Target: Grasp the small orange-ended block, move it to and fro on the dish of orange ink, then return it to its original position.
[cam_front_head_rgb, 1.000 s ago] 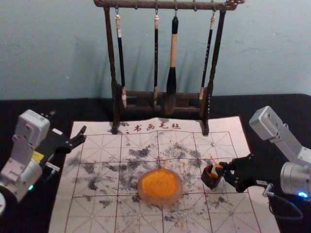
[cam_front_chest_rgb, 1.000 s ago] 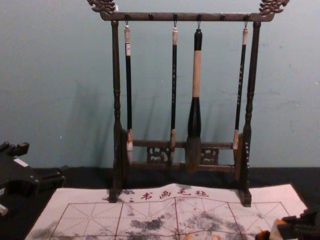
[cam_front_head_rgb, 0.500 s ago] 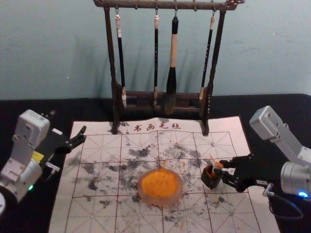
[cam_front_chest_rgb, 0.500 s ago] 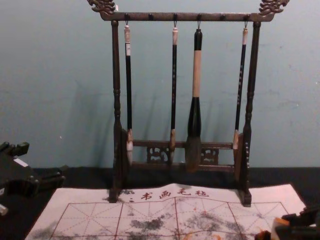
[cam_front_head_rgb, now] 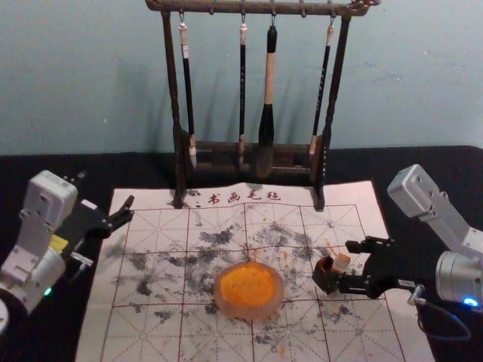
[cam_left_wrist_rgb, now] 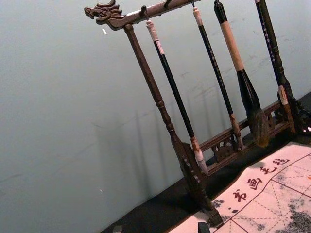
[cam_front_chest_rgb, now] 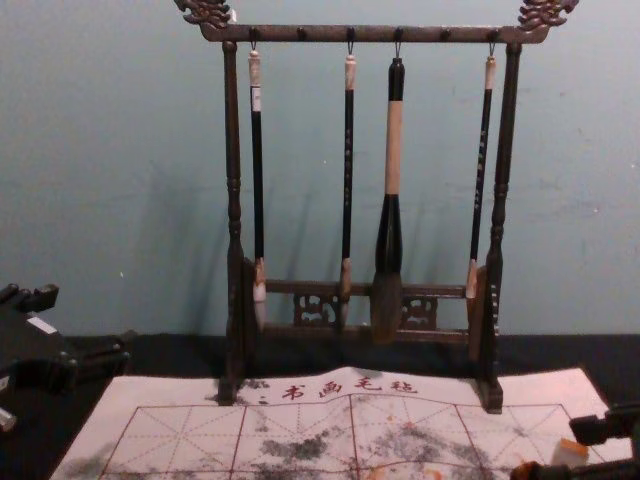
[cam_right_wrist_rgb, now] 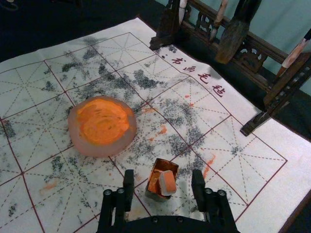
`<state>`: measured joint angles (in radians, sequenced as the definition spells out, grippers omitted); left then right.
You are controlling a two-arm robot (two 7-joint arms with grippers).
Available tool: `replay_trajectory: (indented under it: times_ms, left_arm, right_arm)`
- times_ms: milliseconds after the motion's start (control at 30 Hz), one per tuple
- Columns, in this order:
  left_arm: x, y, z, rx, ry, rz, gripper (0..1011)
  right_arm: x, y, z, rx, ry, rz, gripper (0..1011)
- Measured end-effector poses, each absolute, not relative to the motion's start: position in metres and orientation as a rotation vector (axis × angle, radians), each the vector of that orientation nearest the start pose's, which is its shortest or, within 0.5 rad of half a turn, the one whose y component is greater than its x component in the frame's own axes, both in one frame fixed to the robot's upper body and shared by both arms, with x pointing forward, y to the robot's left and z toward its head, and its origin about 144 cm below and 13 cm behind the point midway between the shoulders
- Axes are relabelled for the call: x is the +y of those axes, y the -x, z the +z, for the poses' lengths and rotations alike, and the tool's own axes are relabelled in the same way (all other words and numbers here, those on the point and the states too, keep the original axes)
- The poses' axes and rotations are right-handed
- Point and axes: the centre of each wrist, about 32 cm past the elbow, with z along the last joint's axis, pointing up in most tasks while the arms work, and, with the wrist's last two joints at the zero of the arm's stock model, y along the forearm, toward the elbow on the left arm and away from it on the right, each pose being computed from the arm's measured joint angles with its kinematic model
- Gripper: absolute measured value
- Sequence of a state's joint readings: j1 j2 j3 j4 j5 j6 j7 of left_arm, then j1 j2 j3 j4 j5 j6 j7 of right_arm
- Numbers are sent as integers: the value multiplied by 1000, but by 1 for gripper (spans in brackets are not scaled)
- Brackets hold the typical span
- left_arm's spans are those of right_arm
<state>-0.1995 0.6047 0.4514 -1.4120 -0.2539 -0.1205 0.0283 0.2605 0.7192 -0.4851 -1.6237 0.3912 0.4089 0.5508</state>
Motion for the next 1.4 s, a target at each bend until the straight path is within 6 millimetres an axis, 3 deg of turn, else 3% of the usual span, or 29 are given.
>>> replay_trajectory:
  times_ms: [267, 400, 800, 1100, 1400]
  left_arm:
    - [310, -489, 1140, -285, -304, 1248, 1001]
    - [310, -489, 1140, -285, -304, 1248, 1001]
    - [310, -489, 1140, -285, -304, 1248, 1001]
    - [310, -489, 1140, -285, -304, 1248, 1001]
    - [310, -489, 1140, -285, -304, 1248, 1001]
  right_arm:
    - [-300, -492, 1210, 99, 565, -676, 944]
    - [-300, -492, 1210, 100, 565, -676, 1002]
    - [-299, -490, 1211, 79, 536, -713, 1002]
    - [-304, -475, 1215, -26, 355, -939, 1003]
    - [-300, -463, 1193, -76, 450, -1169, 1003]
